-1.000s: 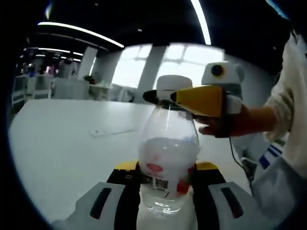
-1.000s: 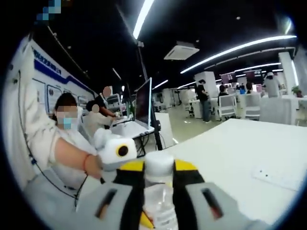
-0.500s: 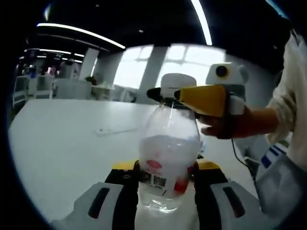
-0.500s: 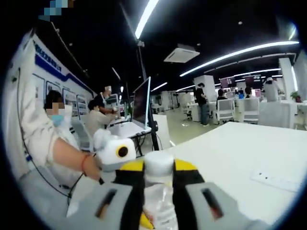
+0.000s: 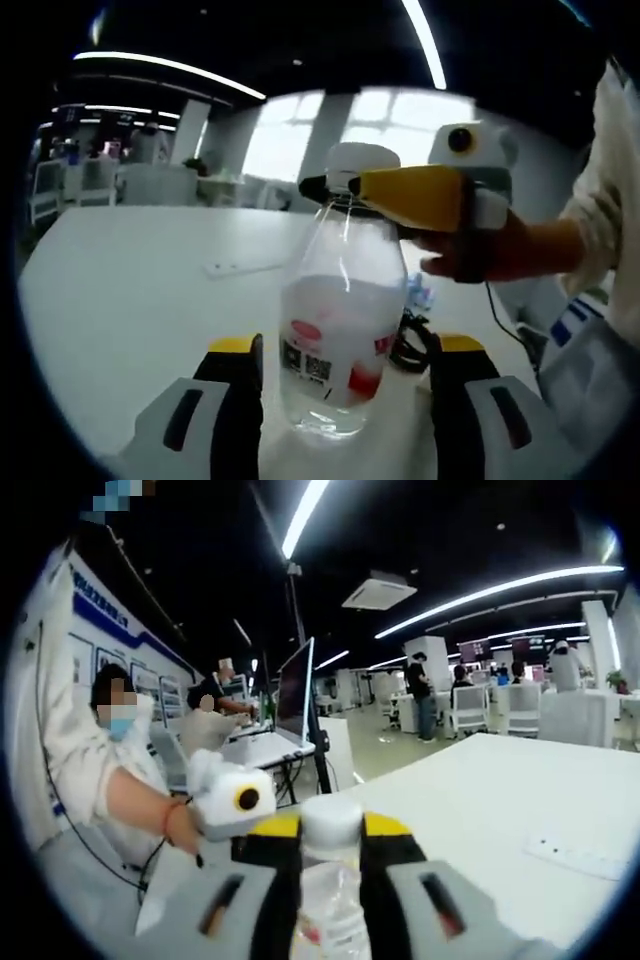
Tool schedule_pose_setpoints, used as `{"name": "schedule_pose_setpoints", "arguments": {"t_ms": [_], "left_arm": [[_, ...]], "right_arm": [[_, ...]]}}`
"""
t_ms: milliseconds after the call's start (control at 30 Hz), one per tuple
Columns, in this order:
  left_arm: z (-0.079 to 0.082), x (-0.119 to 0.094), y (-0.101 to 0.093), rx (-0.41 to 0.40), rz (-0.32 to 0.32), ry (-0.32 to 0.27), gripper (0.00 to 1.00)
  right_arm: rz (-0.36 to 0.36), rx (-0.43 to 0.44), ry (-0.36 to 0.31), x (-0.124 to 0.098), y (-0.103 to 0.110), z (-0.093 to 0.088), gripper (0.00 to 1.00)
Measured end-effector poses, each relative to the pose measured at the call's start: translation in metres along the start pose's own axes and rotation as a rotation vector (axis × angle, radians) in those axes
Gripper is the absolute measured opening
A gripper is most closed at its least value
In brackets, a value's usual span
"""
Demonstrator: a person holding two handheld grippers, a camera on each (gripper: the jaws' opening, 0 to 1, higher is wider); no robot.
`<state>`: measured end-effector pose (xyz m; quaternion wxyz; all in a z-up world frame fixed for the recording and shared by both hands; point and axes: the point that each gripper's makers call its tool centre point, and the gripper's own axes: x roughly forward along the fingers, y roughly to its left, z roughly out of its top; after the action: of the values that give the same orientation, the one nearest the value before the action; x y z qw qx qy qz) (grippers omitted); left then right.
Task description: Arrange the tabletop items into an orderly group along one side of the table until the central work area is clear of visible clutter.
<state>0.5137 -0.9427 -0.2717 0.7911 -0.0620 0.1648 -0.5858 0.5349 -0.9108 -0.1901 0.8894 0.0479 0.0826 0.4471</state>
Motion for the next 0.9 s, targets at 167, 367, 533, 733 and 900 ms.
{"name": "schedule_pose_setpoints", "arguments": {"t_ms": [167, 367, 533, 733, 900], "left_arm": [[0.000, -0.009, -0.003, -0.011, 0.024, -0.020, 0.66], [0.008, -0.029, 0.002, -0.046, 0.101, -0.085, 0.66], [0.014, -0.051, -0.015, -0.065, 0.130, -0.139, 0.67], [0.010, -0.065, -0.045, -0.092, 0.129, -0.149, 0.70], [0.005, -0.075, -0.073, -0.106, 0.109, -0.136, 0.68]], "right_arm": [[-0.001, -0.016, 0.006, -0.002, -0.002, -0.003, 0.17], [-0.017, -0.025, 0.001, -0.005, -0.006, -0.008, 0.17], [-0.025, -0.028, -0.006, -0.007, -0.010, -0.009, 0.17], [-0.031, -0.035, -0.012, -0.008, -0.014, -0.009, 0.17], [-0.028, -0.042, -0.016, -0.008, -0.013, -0.008, 0.17]]}}
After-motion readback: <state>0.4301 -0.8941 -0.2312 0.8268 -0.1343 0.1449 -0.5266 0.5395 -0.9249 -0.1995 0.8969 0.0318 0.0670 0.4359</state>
